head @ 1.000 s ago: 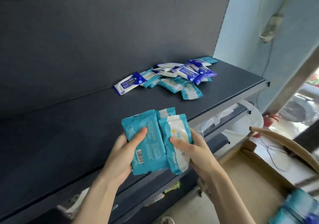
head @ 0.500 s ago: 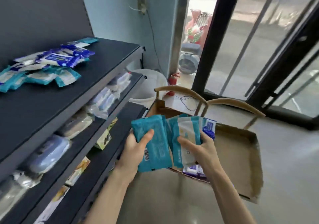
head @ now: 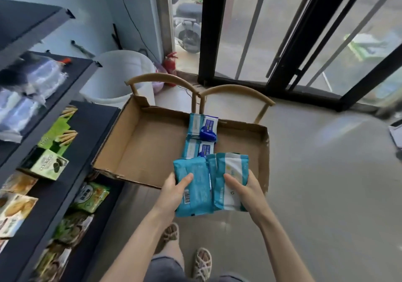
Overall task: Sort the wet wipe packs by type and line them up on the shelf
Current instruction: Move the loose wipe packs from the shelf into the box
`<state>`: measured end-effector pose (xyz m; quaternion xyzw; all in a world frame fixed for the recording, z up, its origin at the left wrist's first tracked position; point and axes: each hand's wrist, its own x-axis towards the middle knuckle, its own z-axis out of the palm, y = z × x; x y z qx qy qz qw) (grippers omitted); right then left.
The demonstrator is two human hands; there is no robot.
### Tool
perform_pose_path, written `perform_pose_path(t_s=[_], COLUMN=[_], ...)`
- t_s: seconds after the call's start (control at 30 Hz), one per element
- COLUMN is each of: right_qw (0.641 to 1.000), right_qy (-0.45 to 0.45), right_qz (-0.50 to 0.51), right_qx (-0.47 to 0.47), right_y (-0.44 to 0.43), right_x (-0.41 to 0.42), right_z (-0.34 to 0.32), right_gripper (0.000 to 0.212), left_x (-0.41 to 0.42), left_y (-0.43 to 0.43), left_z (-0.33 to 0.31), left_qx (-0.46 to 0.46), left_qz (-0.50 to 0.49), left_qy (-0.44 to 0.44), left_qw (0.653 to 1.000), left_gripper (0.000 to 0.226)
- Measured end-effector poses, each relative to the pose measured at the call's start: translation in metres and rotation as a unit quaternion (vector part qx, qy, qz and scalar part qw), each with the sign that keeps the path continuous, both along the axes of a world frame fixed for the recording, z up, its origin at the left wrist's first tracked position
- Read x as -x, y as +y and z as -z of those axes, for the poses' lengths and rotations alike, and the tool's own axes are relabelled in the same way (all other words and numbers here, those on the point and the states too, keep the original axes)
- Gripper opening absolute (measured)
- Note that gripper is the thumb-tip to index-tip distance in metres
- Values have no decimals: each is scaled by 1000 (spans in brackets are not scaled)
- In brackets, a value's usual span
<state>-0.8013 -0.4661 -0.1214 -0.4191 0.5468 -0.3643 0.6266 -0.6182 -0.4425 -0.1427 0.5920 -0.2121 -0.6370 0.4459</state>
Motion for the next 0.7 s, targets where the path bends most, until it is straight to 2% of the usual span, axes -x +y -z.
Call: perform_pose_path(t_s=[0.1,0.17,0.23,0.37,0.57,0.7], right_qw=[1000,999,997,993,981,971], right_qy=[-12,-12,-17,5,68,119], right_qz=[4,8,13,18,34,30], right_qx=[-25,-48,-72,-116,-179,-206], right_y=[-31,-56,-83,-145,-231,-274], right_x=[8,11,10,1,-24,-42], right_z=[19,36,55,99,176,245], right_gripper=[20,26,32,28,34,30], left_x=[7,8,6,-3,-19,-28], left_y=[-31,-55,-82,-145,-238,-287], left_z=[13,23,39,79,153,219], left_qx=[-18,-29,-39,-61,-114,-150], left_qz=[20,20,18,12,21,32], left_qy=[-6,-16,-40,-98,-145,-176], left_qw=[1000,999,998,993,983,972], left_gripper=[28,29,30,28,27,24])
